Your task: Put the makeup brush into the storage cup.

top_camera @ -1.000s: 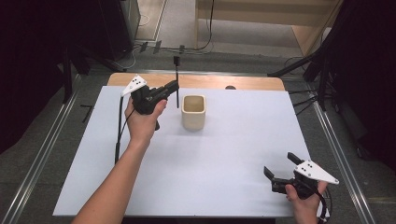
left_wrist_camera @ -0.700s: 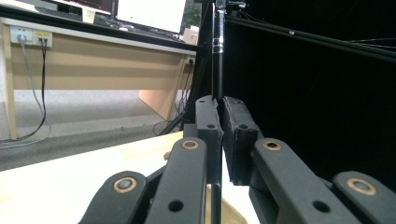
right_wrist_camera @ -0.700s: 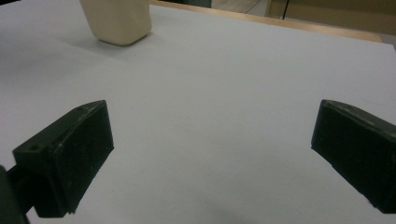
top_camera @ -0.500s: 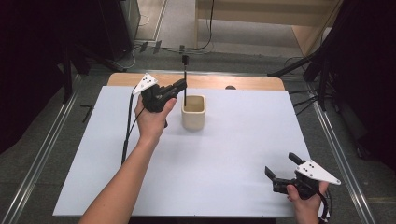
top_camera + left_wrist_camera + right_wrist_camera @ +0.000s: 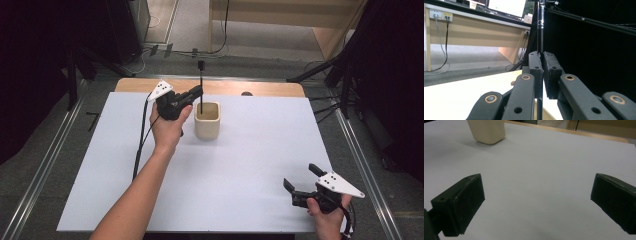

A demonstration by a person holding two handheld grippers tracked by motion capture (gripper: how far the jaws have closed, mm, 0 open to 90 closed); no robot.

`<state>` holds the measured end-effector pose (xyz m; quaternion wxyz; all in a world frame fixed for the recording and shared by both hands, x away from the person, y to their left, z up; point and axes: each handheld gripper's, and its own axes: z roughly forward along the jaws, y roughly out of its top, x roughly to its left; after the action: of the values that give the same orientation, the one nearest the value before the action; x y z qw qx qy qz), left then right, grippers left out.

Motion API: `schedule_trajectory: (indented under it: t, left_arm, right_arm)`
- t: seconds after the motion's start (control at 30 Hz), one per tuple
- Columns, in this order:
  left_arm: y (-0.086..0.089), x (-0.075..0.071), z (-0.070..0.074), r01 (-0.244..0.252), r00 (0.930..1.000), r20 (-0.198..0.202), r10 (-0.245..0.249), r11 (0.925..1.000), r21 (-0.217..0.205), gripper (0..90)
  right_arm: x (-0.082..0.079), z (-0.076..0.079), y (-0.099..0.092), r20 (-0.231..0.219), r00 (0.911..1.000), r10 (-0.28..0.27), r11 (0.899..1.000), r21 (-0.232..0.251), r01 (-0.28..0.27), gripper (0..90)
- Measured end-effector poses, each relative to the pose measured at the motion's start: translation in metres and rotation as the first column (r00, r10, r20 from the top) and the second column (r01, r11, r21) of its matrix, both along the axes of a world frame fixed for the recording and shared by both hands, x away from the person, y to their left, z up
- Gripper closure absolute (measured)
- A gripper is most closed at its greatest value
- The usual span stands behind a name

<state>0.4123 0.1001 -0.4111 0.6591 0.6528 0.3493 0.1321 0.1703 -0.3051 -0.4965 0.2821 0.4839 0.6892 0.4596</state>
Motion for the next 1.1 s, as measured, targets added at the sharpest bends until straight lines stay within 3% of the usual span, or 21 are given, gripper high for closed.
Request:
schedule_trajectory:
  t: [0.33,0.6,0.7,0.87,0.93,1.0,1.1]
  left_arm:
    - [-0.006,-0.001,-0.010,0.014,0.9999,-0.010,-0.013,0.9994,0.033,86.8]
    - [-0.004,-0.003,-0.022,0.014,0.9992,-0.038,-0.011,0.9954,0.095,86.8]
    - [-0.003,-0.004,-0.023,0.039,0.9986,-0.041,-0.035,0.9937,0.105,86.7]
    - [-0.001,-0.007,-0.019,0.033,0.9984,-0.050,-0.026,0.9890,0.144,86.4]
    - [0.002,-0.007,-0.018,0.026,0.9977,-0.066,-0.015,0.9851,0.170,85.9]
    - [0.004,-0.007,-0.017,0.037,0.9950,-0.098,-0.021,0.9860,0.163,84.0]
    - [0.009,-0.007,-0.015,0.034,0.9919,-0.126,-0.012,0.9849,0.170,72.8]
  right_arm:
    - [0.000,-0.001,-0.001,-0.002,1.0000,-0.004,1.000,0.001,0.004,0.0]
    - [0.000,0.000,-0.001,0.000,1.0000,-0.003,1.000,-0.001,0.003,0.0]
    - [0.000,-0.001,0.000,0.000,1.0000,0.000,1.000,-0.007,0.000,0.0]
    - [0.001,-0.001,0.000,-0.001,1.0000,-0.001,1.000,-0.004,0.001,0.0]
    - [0.001,-0.001,0.000,-0.003,1.0000,-0.002,1.000,-0.003,0.002,0.0]
    - [0.001,-0.001,0.000,-0.002,1.0000,-0.002,1.000,-0.005,0.002,0.0]
    - [0.001,-0.001,0.001,-0.003,1.0000,-0.003,1.000,-0.006,0.003,0.0]
